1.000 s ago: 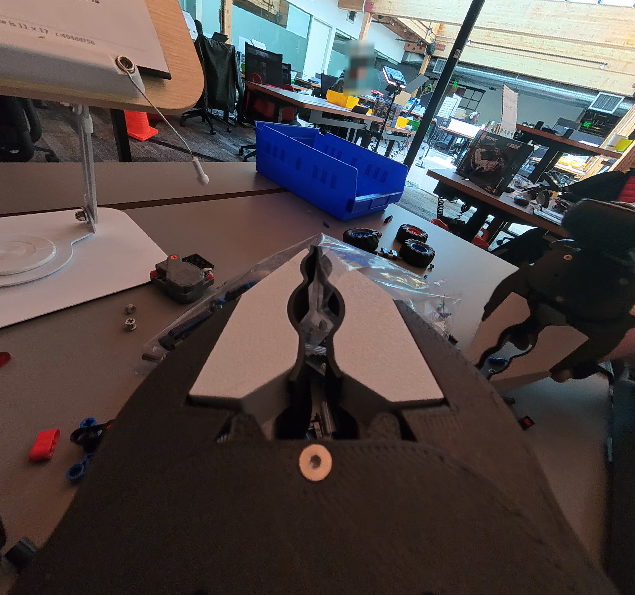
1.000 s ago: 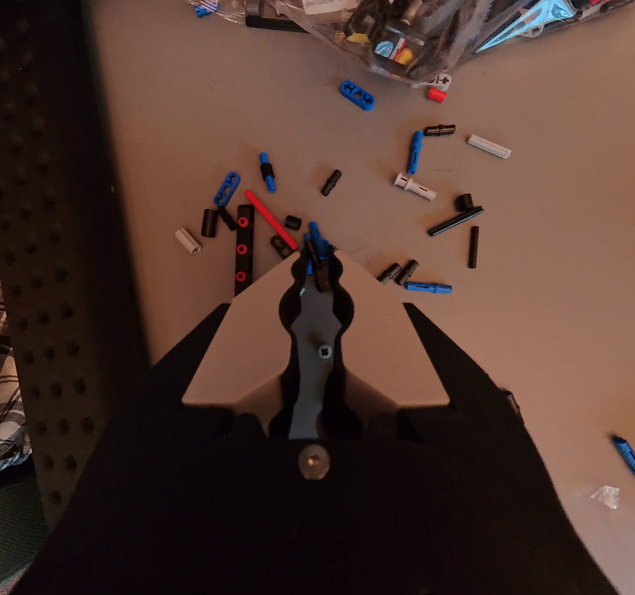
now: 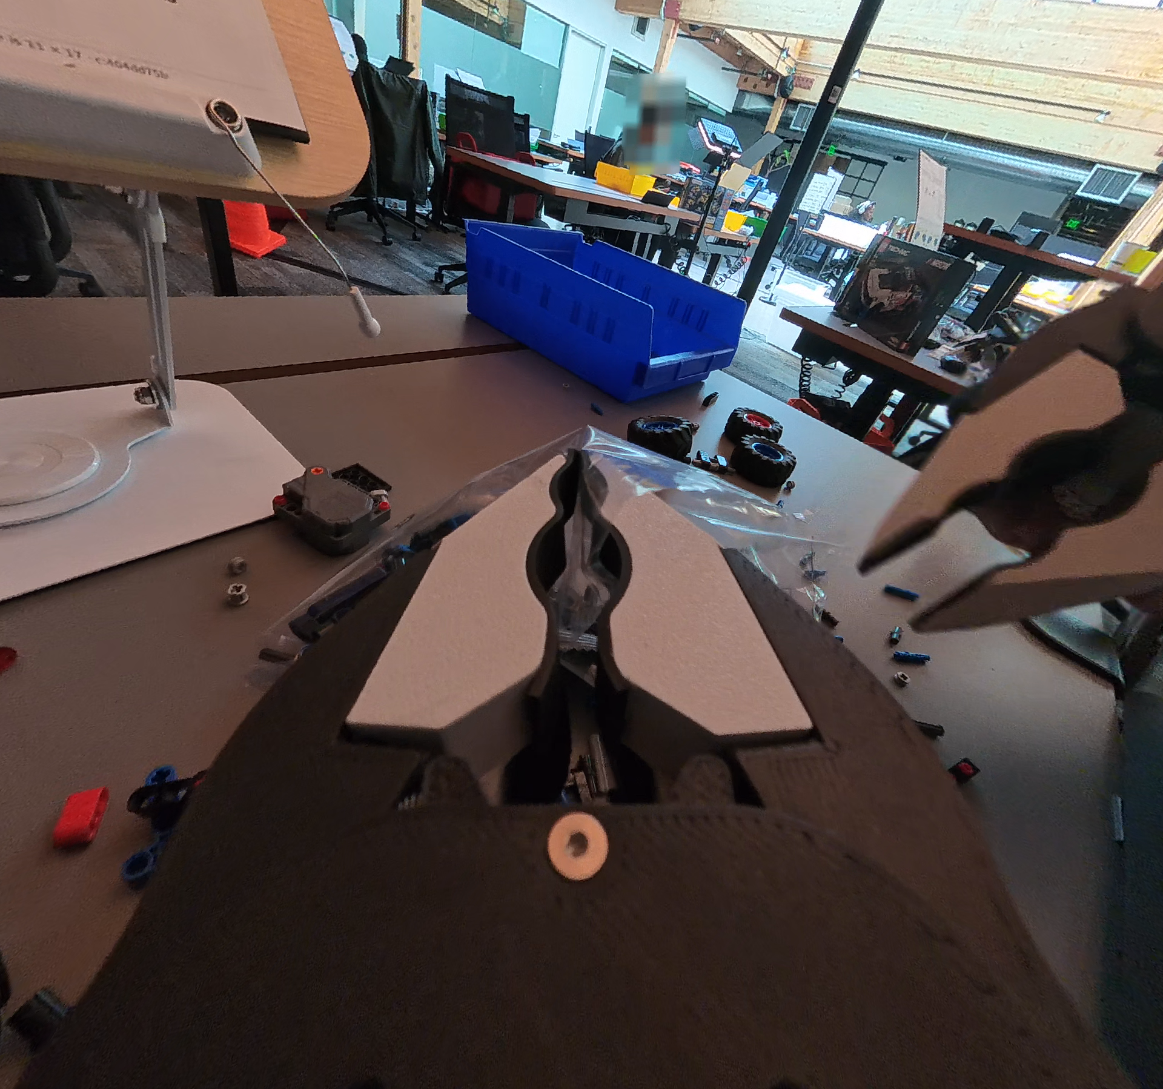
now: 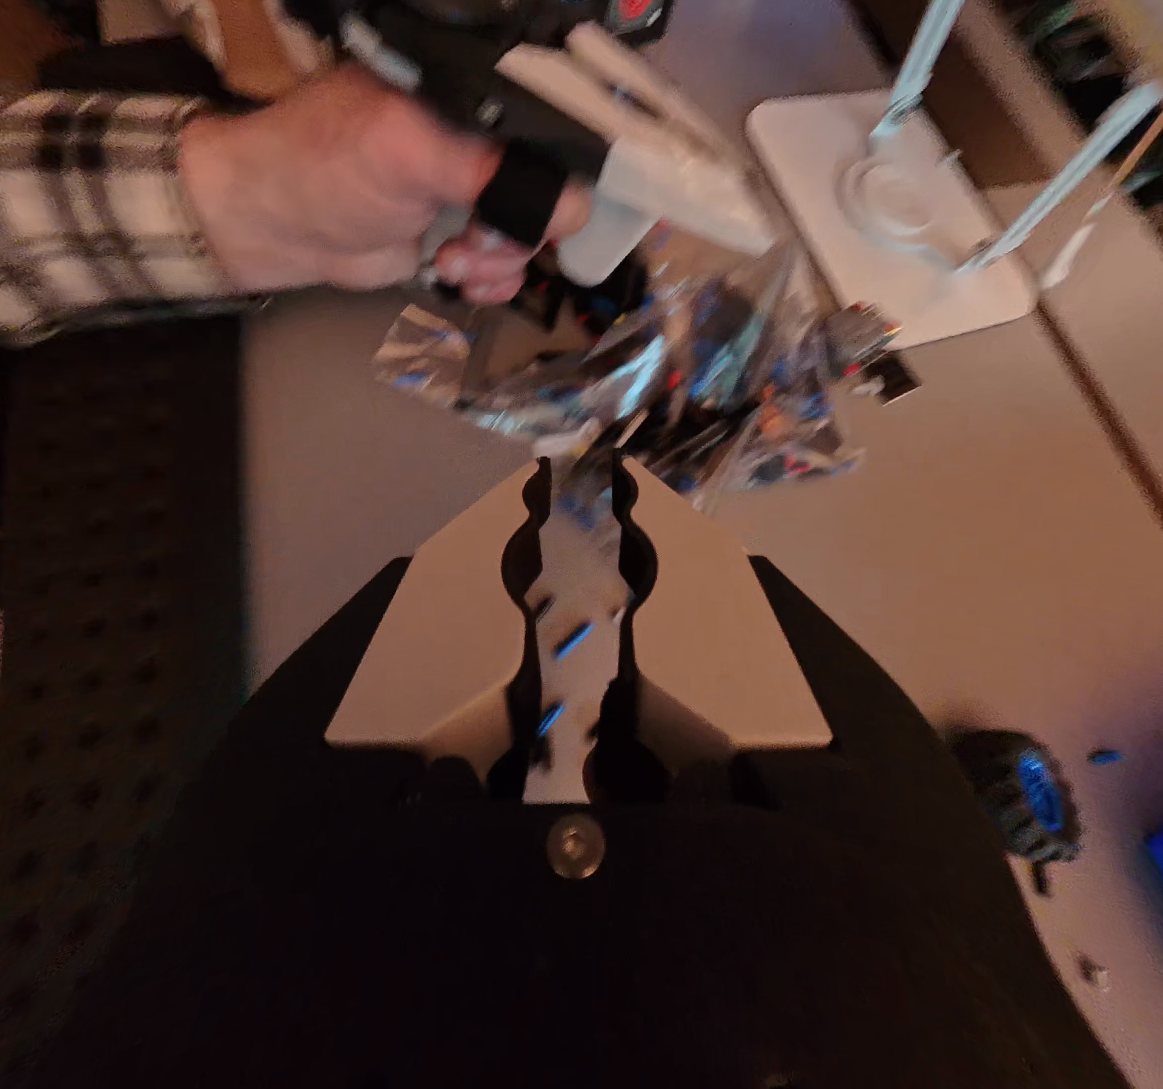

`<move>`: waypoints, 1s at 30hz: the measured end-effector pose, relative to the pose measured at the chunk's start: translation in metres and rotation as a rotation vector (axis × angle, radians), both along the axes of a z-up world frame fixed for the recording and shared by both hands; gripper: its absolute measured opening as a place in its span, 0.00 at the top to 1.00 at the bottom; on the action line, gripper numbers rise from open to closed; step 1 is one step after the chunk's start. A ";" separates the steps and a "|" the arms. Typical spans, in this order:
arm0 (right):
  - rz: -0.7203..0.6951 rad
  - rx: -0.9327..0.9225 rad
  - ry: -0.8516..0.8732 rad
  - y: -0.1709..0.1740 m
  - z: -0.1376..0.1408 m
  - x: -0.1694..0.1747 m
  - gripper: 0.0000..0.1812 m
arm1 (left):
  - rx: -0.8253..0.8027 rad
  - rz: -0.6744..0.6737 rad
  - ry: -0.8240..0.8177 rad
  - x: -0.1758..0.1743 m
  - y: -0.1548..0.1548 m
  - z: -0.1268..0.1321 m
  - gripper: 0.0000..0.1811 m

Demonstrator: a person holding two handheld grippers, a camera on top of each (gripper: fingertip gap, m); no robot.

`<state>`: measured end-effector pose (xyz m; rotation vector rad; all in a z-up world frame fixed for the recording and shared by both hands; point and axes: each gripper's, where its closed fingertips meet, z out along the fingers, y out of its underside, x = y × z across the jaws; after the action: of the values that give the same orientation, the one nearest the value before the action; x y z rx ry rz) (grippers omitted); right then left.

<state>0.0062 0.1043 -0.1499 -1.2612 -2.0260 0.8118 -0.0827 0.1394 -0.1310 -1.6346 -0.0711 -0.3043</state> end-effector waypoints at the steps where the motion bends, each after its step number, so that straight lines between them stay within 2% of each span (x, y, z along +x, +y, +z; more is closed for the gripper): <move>1: 0.028 -0.018 -0.052 -0.005 -0.007 0.016 0.91 | 0.000 -0.001 0.000 0.000 0.000 0.000 1.00; 6: 0.056 -0.049 -0.323 -0.018 -0.072 0.083 0.87 | 0.001 0.001 -0.001 0.000 0.000 0.000 1.00; 10: 0.043 -0.084 -0.423 -0.026 -0.110 0.101 0.90 | 0.000 0.003 0.000 0.000 -0.001 0.000 1.00; 11: 0.033 -0.084 -0.412 -0.026 -0.112 0.100 0.94 | 0.000 0.003 -0.001 0.000 -0.001 0.000 1.00; 14: 0.018 -0.065 -0.396 -0.025 -0.106 0.100 0.97 | 0.000 0.003 -0.002 0.000 -0.001 0.000 1.00; 17: 0.012 -0.076 -0.276 -0.028 -0.071 0.080 0.97 | -0.001 0.000 0.003 0.001 0.000 0.000 1.00; 21: -0.043 -0.101 -0.110 -0.024 -0.020 0.025 0.97 | 0.000 0.000 0.002 0.001 0.000 0.000 1.00; 23: -0.113 -0.108 -0.083 -0.010 -0.014 -0.010 0.97 | 0.000 0.001 0.001 0.000 0.000 -0.001 1.00; 25: -0.155 -0.077 -0.080 0.002 -0.017 -0.035 0.89 | 0.000 0.003 -0.001 0.000 -0.001 -0.001 1.00; 27: -0.169 -0.023 -0.075 0.007 -0.017 -0.041 0.86 | 0.001 0.004 -0.003 -0.001 -0.001 0.000 1.00; 30: -0.146 -0.042 0.008 0.002 -0.002 -0.026 0.88 | 0.001 -0.003 -0.001 0.001 0.000 0.000 1.00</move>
<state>-0.0197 0.1067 -0.1517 -1.4087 -1.8942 0.7922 -0.0820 0.1391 -0.1306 -1.6335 -0.0690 -0.3072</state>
